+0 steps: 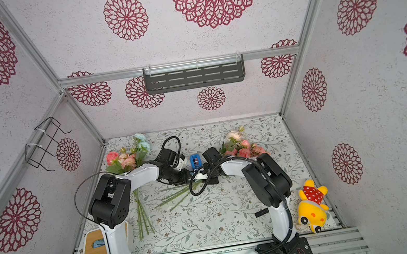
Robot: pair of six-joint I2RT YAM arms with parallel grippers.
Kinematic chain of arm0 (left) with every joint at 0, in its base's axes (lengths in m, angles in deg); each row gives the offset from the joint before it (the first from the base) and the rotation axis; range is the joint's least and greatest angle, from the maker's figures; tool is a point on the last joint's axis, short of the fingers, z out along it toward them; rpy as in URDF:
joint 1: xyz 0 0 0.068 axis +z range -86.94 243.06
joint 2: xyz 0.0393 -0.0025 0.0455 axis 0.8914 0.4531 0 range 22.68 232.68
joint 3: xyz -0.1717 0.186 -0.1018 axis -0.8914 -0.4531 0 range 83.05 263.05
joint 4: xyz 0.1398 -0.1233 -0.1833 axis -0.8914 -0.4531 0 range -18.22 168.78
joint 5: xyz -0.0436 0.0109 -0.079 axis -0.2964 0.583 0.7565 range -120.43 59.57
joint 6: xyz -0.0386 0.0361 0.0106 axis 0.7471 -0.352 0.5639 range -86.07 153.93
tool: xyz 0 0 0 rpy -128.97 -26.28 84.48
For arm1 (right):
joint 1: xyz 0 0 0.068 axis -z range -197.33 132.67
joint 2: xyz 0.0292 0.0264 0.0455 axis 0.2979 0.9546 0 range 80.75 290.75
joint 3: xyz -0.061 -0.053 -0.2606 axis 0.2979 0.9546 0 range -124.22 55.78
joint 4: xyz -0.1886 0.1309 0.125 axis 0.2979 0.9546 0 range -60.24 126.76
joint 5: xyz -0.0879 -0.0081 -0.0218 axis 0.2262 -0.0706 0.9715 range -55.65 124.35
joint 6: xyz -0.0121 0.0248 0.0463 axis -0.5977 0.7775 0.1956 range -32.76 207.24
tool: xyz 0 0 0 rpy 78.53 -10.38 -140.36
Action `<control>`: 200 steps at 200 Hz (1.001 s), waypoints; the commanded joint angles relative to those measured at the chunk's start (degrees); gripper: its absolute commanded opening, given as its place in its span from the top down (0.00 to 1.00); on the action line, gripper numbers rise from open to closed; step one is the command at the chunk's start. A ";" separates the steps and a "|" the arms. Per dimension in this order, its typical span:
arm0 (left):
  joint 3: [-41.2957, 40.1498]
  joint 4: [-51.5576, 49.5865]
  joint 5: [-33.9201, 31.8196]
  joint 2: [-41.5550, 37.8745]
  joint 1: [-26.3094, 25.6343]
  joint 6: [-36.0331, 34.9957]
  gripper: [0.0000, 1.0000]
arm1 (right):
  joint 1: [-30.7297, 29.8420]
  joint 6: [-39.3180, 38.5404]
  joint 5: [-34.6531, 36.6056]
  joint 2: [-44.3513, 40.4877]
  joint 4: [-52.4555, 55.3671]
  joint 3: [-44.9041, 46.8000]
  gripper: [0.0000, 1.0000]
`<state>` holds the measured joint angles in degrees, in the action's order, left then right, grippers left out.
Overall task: Wrap bouquets with tape
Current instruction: Pick up the unwrapped bouquet from the center of the board.
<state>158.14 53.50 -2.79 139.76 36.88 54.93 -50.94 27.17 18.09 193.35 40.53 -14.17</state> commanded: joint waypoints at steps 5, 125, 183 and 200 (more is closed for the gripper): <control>1.02 -0.57 -0.04 0.78 -0.57 -1.71 0.57 | 0.43 -1.16 1.49 1.82 3.25 1.11 0.81; 1.55 -0.02 2.74 -1.80 2.80 -0.69 0.58 | 1.09 -2.06 -1.06 2.86 4.03 -3.54 1.00; 4.68 -6.29 -0.63 -2.59 4.01 -5.12 0.54 | 1.00 -0.09 -0.79 0.16 1.80 -1.29 0.54; 5.73 -7.77 -2.36 -3.44 4.07 -6.74 0.50 | 1.00 0.95 -0.79 -1.06 0.73 -0.64 0.51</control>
<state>162.10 49.44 -2.79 138.88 41.08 52.17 -50.21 26.69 16.59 194.62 40.79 -16.32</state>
